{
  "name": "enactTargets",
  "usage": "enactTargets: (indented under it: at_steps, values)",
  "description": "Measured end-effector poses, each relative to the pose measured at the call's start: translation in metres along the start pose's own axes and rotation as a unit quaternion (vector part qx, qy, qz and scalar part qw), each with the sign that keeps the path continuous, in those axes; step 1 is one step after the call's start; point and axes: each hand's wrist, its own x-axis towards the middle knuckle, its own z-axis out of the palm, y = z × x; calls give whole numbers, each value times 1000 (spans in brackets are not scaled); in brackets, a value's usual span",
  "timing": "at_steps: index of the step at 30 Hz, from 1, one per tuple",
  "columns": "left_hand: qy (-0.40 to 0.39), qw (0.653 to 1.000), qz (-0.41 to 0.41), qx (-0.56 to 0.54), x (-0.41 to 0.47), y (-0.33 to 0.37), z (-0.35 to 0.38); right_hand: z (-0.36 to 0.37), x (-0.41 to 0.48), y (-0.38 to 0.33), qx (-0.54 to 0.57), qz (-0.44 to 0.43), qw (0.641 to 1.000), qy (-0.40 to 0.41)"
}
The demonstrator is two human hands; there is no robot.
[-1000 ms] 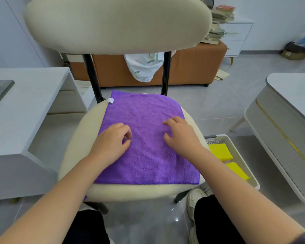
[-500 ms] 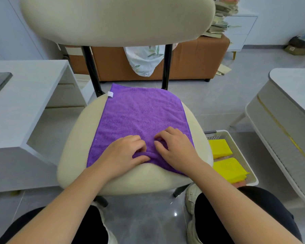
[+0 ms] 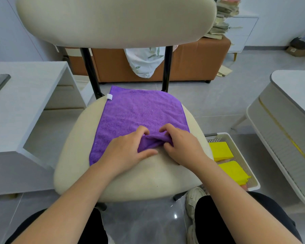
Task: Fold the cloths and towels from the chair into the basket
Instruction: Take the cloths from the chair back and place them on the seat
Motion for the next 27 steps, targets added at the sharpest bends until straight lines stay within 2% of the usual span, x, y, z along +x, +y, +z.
enactTargets:
  at_steps: [2,6,10,17,22,27]
  values:
    - [-2,1000,2,26,-3,1,0,-1,1,1,7,3,1000,9]
    - [58,998,1,27,-7,-6,-4,-6,3,6,30,13,999,21]
    - [94,995,-28,-9,-11,-17,-14,-13,3,13,29,34,999,23]
    - [163,981,-102,-4,-11,-36,-27,-15,5,22,50,57,996,50]
    - [164,974,-140,-71,-12,-50,-36,-18,8,25,98,65,989,95]
    - [198,956,-147,-157,-12,-50,-42,-21,9,28,134,66,982,119]
